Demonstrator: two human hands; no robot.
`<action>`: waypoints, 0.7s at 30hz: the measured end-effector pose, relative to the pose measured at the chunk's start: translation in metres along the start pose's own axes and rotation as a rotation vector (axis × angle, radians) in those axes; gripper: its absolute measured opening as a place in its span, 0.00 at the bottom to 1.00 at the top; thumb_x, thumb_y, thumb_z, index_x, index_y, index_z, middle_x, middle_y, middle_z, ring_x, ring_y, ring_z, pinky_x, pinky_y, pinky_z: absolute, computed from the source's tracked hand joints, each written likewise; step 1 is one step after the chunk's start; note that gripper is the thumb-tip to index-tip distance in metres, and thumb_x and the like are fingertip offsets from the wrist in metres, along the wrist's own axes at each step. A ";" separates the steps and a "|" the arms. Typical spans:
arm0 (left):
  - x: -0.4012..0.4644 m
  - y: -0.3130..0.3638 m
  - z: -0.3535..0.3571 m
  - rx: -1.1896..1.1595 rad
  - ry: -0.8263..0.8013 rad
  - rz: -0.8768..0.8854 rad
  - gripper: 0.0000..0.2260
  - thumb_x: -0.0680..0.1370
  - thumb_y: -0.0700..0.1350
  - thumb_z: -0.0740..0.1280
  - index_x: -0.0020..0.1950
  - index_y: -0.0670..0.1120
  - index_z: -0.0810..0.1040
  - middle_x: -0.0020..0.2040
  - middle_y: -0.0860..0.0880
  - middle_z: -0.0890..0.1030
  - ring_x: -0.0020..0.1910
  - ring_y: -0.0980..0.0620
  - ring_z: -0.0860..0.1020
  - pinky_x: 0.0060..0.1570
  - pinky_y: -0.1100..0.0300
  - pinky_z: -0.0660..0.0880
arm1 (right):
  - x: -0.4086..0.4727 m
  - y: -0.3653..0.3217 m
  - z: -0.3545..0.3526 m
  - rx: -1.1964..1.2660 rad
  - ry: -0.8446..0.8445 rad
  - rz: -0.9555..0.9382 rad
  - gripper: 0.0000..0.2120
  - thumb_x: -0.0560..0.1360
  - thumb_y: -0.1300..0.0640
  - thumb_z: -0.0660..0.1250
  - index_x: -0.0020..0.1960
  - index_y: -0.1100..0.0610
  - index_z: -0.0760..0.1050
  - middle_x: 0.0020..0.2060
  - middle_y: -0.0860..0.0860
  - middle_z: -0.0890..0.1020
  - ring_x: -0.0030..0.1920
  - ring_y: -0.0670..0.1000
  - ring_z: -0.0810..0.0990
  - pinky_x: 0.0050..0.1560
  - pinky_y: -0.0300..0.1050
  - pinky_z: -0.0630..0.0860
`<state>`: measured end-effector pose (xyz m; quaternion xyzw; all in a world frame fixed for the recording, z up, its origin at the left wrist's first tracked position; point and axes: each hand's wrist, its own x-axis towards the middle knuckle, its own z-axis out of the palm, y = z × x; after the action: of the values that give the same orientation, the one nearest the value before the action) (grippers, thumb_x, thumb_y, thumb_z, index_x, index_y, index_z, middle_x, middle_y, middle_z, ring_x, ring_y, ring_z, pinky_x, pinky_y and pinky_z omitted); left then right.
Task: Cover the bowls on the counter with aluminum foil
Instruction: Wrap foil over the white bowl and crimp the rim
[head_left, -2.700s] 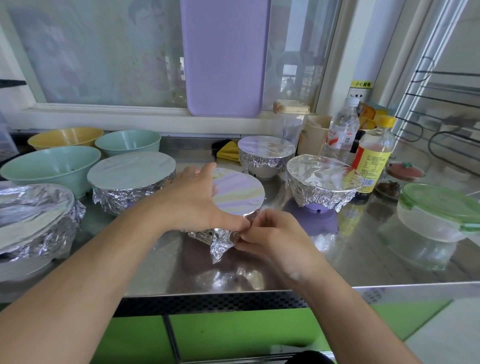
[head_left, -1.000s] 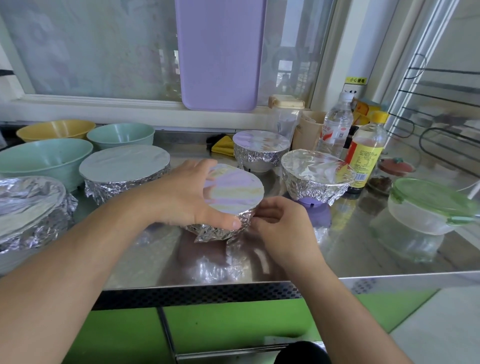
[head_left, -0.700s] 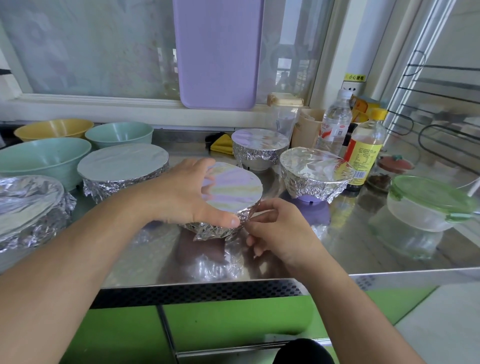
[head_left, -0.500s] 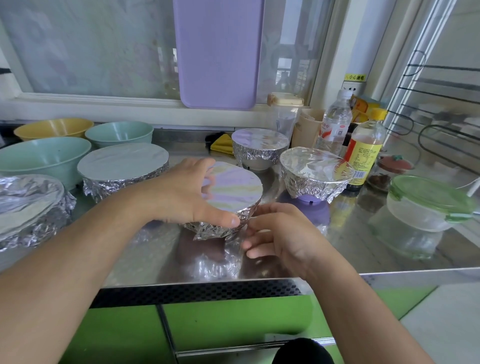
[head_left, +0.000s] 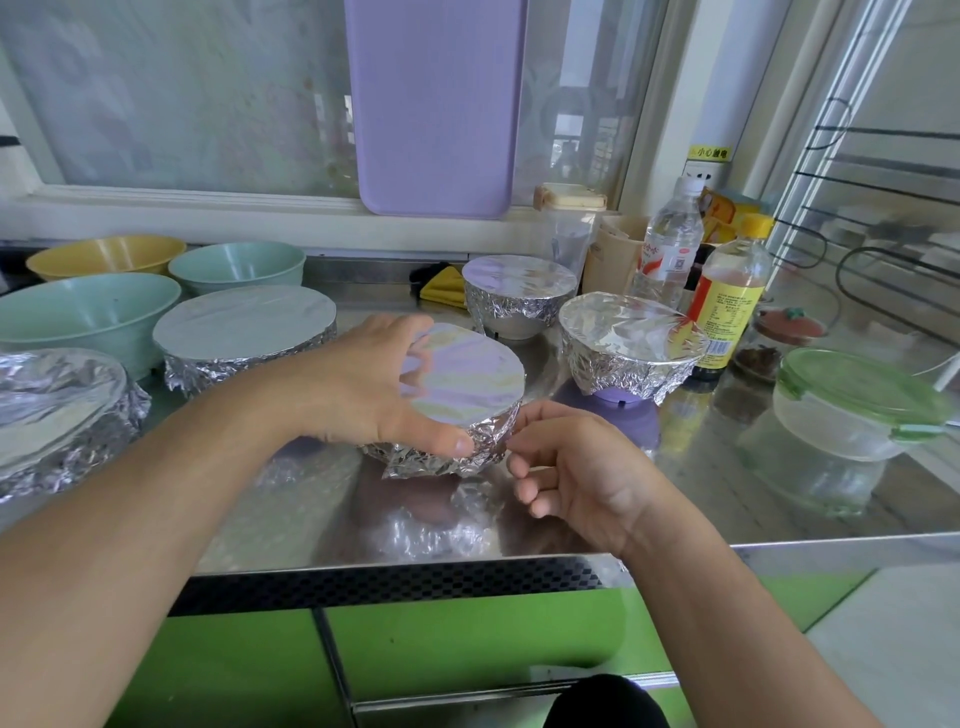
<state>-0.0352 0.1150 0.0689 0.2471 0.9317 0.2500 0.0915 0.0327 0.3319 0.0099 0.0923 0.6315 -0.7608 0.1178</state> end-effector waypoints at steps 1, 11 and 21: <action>0.000 0.000 0.000 0.002 -0.005 0.005 0.63 0.54 0.70 0.76 0.84 0.53 0.53 0.76 0.57 0.60 0.60 0.68 0.69 0.47 0.77 0.65 | -0.001 0.000 0.000 -0.006 -0.010 0.020 0.07 0.78 0.68 0.62 0.46 0.58 0.73 0.30 0.57 0.75 0.23 0.52 0.73 0.20 0.38 0.68; 0.000 -0.003 -0.001 0.029 0.000 0.031 0.58 0.53 0.76 0.79 0.76 0.58 0.61 0.69 0.58 0.64 0.59 0.71 0.69 0.48 0.75 0.65 | -0.004 0.000 0.004 -0.081 -0.054 0.079 0.16 0.80 0.68 0.59 0.65 0.72 0.76 0.42 0.62 0.86 0.38 0.57 0.88 0.29 0.41 0.80; -0.001 0.000 -0.001 0.072 -0.001 0.013 0.59 0.54 0.72 0.75 0.80 0.55 0.57 0.73 0.57 0.62 0.66 0.62 0.68 0.60 0.65 0.64 | -0.005 0.008 0.004 0.209 0.073 -0.100 0.05 0.78 0.66 0.71 0.52 0.68 0.81 0.47 0.60 0.83 0.40 0.55 0.84 0.43 0.46 0.85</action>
<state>-0.0350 0.1140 0.0698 0.2565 0.9384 0.2168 0.0815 0.0395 0.3265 0.0047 0.1001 0.5563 -0.8236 0.0462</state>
